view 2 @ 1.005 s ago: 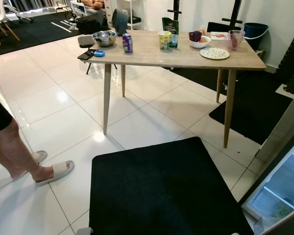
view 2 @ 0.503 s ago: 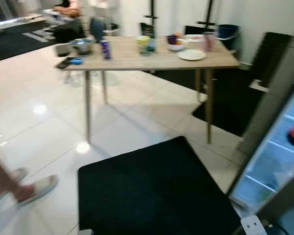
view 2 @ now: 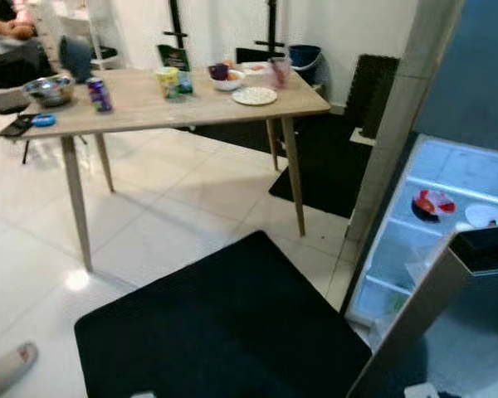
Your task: Restocking fridge
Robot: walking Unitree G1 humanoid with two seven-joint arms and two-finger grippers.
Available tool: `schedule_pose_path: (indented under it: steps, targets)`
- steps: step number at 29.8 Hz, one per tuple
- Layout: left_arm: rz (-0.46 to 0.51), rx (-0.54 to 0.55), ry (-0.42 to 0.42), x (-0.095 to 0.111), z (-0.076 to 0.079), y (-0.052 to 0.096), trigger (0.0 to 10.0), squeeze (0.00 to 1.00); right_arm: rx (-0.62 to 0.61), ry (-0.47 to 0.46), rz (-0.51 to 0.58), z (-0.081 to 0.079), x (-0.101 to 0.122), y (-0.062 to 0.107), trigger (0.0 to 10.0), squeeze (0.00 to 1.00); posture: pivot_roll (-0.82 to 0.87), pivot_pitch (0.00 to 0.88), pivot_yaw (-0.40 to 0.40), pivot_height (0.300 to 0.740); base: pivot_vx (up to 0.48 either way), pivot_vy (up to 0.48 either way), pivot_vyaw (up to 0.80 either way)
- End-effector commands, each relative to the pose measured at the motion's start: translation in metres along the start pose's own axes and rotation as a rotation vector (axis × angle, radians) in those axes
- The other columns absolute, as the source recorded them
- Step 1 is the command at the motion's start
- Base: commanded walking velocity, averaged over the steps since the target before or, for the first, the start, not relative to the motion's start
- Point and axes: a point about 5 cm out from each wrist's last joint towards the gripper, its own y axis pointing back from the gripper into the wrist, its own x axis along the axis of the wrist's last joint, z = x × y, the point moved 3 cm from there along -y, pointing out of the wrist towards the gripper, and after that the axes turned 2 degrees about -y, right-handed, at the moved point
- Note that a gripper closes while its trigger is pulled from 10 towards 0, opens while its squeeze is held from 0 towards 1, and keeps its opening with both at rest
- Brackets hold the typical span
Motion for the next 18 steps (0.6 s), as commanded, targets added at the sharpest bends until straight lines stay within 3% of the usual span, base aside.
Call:
schedule_pose_path:
  steps: [1, 10, 18]
  targets:
    - [-0.015, -0.003, -0.027, -0.001, -0.001, 0.000, 10.0, 0.00, -0.068, -0.038, -0.015, 0.016, -0.003, 0.001, 10.0, 0.00, -0.19, 0.049, 0.034, 0.740, 0.000, 0.000, -0.78]
    - [-0.010, -0.005, -0.033, 0.003, -0.001, 0.000, 10.0, 0.00, -0.114, -0.052, -0.007, 0.031, 0.005, 0.002, 10.0, 0.00, -0.19, 0.046, 0.035, 0.740, 0.000, 0.000, -0.78]
    - [-0.015, -0.003, -0.036, 0.001, -0.002, 0.001, 10.0, 0.00, -0.116, -0.205, 0.118, 0.030, 0.040, 0.002, 10.0, 0.00, -0.18, 0.048, 0.040, 0.740, 0.000, 0.000, -0.78]
